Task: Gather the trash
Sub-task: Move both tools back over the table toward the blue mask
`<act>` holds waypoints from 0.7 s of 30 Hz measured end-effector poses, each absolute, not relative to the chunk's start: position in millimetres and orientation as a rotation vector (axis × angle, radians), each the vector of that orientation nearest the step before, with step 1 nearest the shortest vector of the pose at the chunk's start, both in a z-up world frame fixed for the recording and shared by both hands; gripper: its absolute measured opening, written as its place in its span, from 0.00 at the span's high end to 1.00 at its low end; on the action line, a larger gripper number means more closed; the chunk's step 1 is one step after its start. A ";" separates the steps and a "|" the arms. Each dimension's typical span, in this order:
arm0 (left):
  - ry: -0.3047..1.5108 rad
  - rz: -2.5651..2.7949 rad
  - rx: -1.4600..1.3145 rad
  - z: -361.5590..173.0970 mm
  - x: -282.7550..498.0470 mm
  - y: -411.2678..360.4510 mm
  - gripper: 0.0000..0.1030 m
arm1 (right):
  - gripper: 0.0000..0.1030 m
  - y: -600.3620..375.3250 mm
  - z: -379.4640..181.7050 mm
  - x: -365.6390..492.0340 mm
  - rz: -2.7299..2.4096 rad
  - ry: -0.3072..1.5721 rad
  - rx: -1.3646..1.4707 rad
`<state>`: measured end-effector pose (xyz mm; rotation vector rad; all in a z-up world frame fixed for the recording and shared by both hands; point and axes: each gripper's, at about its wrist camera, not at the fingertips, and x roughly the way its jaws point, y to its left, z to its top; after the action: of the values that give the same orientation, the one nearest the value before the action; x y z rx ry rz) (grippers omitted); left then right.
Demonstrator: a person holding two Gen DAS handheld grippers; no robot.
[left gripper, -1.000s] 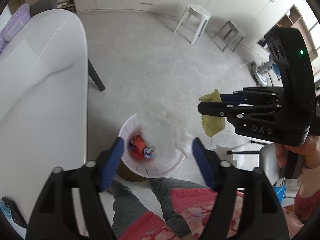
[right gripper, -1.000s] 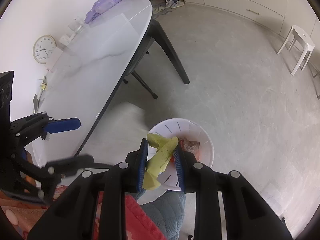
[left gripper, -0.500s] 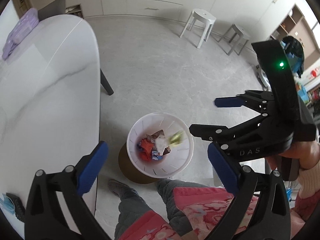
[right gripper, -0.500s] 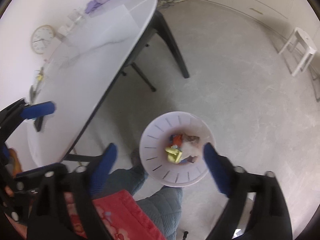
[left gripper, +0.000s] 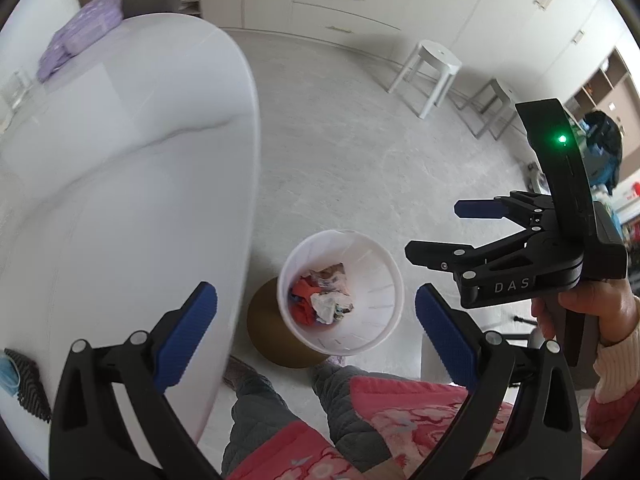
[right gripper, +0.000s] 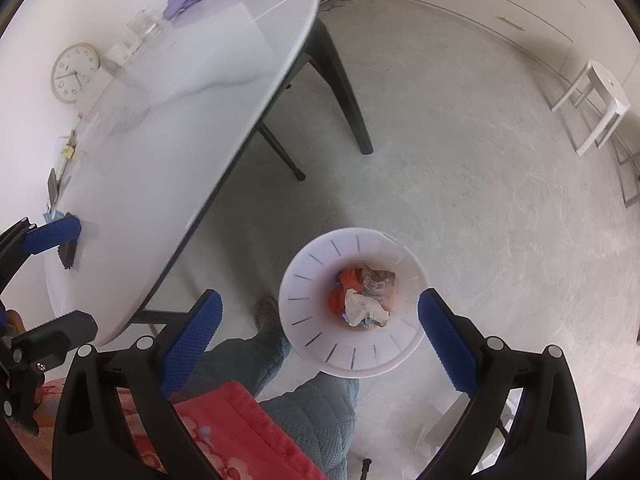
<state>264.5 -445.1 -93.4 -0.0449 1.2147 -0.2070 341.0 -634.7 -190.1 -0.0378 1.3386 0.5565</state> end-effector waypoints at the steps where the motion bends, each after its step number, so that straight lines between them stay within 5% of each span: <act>1: 1.208 -0.195 -0.054 -91.7 262.5 -438.8 0.08 | 0.05 -630.0 -189.1 341.6 0.564 1.337 -0.047; 21: 1.004 0.562 -0.438 -69.0 100.4 -135.4 0.08 | 0.05 -281.5 -122.0 295.2 1.185 1.145 -0.492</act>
<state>100.4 -135.4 -69.0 -0.4376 1.0037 0.5621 295.2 -281.5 -122.0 -0.4924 1.1445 1.1845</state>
